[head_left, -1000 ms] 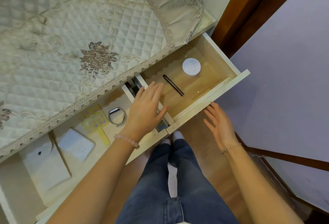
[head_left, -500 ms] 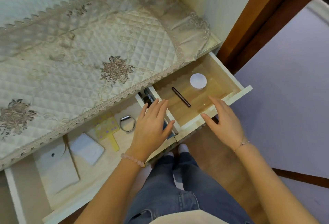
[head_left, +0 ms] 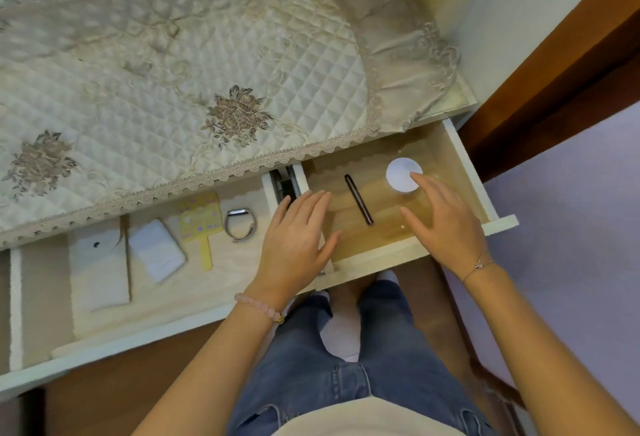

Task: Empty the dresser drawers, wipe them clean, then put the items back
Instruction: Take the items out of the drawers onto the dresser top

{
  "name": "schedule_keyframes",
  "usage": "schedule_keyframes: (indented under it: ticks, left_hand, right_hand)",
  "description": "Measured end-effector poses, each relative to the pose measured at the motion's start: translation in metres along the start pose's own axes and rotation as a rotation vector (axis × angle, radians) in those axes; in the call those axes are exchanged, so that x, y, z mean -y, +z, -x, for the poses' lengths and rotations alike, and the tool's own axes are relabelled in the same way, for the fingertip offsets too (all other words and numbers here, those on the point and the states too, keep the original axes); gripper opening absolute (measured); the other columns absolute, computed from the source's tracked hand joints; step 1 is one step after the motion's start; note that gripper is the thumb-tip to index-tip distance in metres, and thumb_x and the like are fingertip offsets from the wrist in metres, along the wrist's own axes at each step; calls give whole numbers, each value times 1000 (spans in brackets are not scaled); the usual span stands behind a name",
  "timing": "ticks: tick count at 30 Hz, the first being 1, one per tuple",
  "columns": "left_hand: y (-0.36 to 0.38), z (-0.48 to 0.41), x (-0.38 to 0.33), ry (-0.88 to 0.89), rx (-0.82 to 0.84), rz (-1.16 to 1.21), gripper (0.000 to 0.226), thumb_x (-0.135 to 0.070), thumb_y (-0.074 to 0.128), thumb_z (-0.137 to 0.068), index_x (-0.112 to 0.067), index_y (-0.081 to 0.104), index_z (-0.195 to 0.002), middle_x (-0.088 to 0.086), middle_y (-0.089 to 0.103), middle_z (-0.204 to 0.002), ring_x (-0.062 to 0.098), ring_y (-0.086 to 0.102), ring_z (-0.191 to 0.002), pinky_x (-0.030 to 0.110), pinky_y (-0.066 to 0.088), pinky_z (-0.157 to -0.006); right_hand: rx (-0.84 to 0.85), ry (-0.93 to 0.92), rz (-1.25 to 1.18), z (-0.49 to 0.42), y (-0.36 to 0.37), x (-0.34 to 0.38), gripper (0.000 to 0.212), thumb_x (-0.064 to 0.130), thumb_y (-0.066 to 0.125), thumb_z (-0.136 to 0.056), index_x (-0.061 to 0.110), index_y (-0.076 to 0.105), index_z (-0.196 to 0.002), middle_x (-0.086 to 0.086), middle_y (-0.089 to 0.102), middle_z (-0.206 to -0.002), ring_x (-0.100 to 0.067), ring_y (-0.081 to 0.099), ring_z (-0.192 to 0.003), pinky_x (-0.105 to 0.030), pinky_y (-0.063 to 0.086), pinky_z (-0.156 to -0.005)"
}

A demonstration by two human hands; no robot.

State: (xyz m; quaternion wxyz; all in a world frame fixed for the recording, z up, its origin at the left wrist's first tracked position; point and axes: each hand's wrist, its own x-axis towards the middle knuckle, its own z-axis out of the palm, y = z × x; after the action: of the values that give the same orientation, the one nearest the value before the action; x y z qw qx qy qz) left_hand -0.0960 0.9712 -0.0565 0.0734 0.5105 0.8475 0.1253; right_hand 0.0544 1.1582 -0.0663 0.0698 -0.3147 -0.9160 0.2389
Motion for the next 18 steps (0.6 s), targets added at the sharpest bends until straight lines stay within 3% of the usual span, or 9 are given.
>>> schedule_keyframes:
  ticks: [9,18]
  left_hand:
    - [53,-52,-69,-284,-10,86,49,-34,55,-90,-8,48,-130,9,55,-129,26,51,-118,40,36,-103]
    - [116,-88,-85,-623,-57,290,43,-36,53,-89,-12,49,-125,6,59,-117,24,55,-105,35,44,-82]
  right_hand:
    - [129,-102,-89,-51,-14,-84,48,31,60,-87,13,49,-131,-4,52,-133,-20,47,-122,-24,36,-97]
    - [257,-77,-160,-77,22,-119,50,28,61,-87,14,46,-132,-4,49,-136,-22,44,-124,-29,39,-96]
